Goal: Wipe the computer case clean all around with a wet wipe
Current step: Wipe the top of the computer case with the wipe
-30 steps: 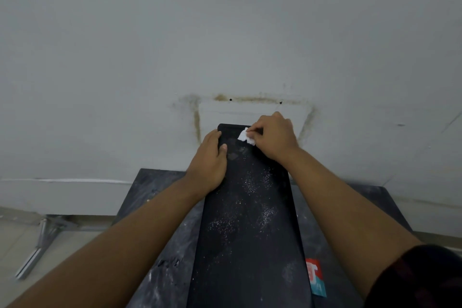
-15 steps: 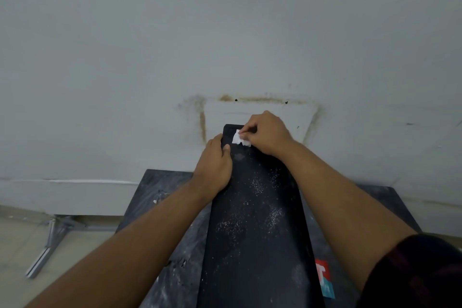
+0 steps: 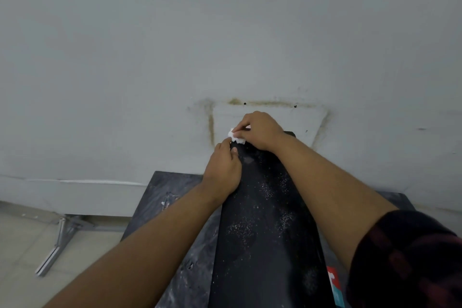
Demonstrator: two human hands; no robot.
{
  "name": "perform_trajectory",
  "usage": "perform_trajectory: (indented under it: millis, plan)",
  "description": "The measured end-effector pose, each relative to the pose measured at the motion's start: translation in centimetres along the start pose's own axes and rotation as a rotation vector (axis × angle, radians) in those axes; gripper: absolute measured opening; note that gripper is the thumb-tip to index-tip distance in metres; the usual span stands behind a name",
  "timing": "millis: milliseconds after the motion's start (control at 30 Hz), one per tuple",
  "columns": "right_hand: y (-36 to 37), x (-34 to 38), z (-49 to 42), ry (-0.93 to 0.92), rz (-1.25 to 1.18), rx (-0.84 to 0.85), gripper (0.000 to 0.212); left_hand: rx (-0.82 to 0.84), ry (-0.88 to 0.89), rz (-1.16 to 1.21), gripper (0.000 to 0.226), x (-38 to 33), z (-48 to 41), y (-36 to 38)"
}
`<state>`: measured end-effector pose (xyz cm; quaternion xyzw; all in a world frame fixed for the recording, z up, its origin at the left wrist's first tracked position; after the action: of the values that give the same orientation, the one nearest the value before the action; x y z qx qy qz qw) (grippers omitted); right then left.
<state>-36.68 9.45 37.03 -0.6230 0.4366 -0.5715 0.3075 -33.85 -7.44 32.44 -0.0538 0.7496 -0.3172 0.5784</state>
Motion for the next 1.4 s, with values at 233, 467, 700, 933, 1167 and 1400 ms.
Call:
perform_trajectory:
  millis: [233, 467, 700, 933, 1167, 1400]
  plan:
    - [-0.2, -0.1, 0.3, -0.038, -0.084, 0.067, 0.007, -0.059, -0.009, -0.119, 0.036, 0.0, 0.2, -0.3]
    - [-0.7, -0.3, 1.8, -0.059, -0.076, 0.097, 0.007, -0.138, 0.023, -0.178, 0.041, 0.0, 0.7, -0.5]
    - [-1.4, -1.1, 3.1, 0.080, 0.082, -0.042, 0.006, -0.156, -0.009, -0.160, 0.044, 0.1, 0.7, -0.3]
    - [-1.0, -0.4, 3.5, 0.058, 0.126, -0.065, 0.010, -0.155, -0.040, -0.119, 0.043, 0.1, 0.7, -0.1]
    - [-0.8, 0.6, 3.5, 0.024, 0.173, -0.046, 0.007, -0.144, -0.034, -0.098, 0.043, 0.0, 0.9, -0.2]
    - [-1.5, 0.5, 3.6, 0.031, 0.261, -0.028, 0.007, -0.135, -0.027, -0.094, 0.042, 0.0, 0.8, -0.3]
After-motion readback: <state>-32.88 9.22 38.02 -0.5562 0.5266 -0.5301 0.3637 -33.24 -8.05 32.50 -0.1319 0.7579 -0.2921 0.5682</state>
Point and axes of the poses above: each hand's wrist, its own z-axis away from the middle knuckle, its own y-axis out of the palm, x = y × z, the point moved 2 cm from there along -z, towards the middle knuckle, and after that the axes turned 3 degrees about z, right-handed, at the moved point
